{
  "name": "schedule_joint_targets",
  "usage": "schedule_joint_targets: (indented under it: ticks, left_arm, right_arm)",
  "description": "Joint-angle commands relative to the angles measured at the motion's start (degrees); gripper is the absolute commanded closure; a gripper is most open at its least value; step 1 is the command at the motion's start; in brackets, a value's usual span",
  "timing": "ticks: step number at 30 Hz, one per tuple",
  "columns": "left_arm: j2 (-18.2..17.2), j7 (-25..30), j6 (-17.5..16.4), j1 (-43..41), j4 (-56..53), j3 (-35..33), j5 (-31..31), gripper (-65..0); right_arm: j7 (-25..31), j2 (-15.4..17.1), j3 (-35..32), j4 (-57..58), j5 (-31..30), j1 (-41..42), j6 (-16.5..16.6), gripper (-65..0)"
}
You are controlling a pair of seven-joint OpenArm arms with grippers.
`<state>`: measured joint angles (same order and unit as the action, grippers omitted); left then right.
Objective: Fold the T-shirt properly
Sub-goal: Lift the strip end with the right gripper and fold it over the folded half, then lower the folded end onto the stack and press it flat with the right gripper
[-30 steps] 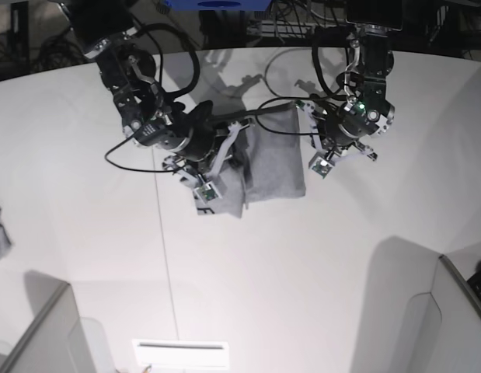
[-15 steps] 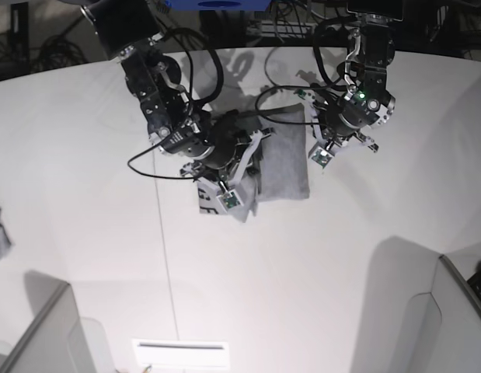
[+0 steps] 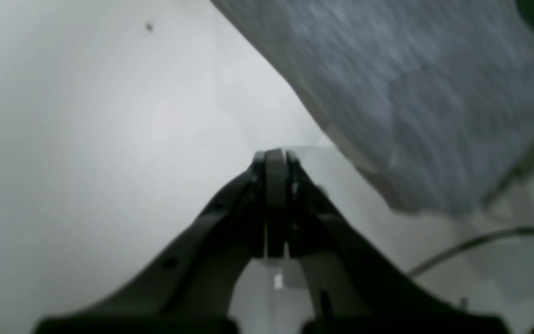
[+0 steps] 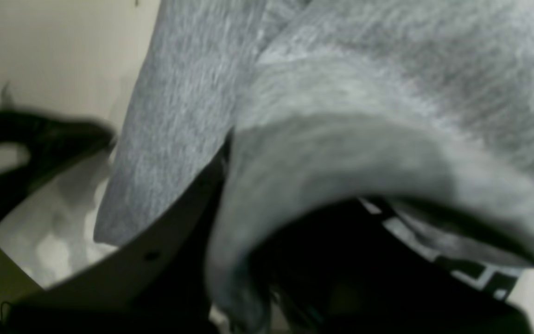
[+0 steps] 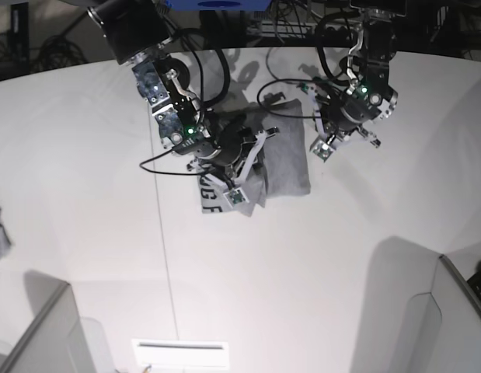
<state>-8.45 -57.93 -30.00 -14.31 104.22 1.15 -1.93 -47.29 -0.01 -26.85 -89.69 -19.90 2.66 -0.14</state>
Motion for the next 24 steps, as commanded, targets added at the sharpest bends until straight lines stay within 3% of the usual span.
schedule_joint_targets:
  ticks: [1, 3, 7, 9, 15, 19, 24]
  left_arm:
    - [-0.3, 0.6, 0.0, -0.1, 2.6, 0.4, -0.3, 0.0]
    - [-0.3, 0.6, 0.0, -1.7, 4.9, 2.8, -0.3, 0.0]
    - [-0.3, 0.6, -0.5, -4.6, 7.6, 11.7, -0.8, 0.0]
    - [-0.3, 0.6, -0.5, -6.0, 7.8, 17.4, -0.8, 0.0]
    - [-0.3, 0.6, -0.6, -7.5, 7.6, 32.1, -0.9, 0.0]
    - [-0.3, 0.7, -0.7, -7.5, 7.7, 37.8, -0.9, 0.0]
    - [-0.3, 0.7, -5.5, -7.1, 7.6, 40.5, -0.9, 0.0]
  right_arm:
    - [1.2, -0.6, 0.2, -1.0, -0.4, 1.0, 0.3, 0.0]
    - [0.8, -1.1, 0.2, -0.6, -0.4, 1.3, 0.3, -0.6]
    - [-1.5, -1.1, 0.2, 0.1, -0.4, 2.0, 0.3, -29.6]
    - [-1.8, -1.1, 0.1, -0.7, -0.5, 1.6, 0.3, -37.7]
    - [-3.8, -1.0, 0.0, -6.4, -0.5, 1.2, 0.3, -38.1]
    - [-6.7, -1.2, 0.0, -10.5, -0.5, 1.3, 0.3, -38.1]
    - [-7.0, -3.0, -0.3, -9.9, -0.5, 1.2, 0.4, -38.3]
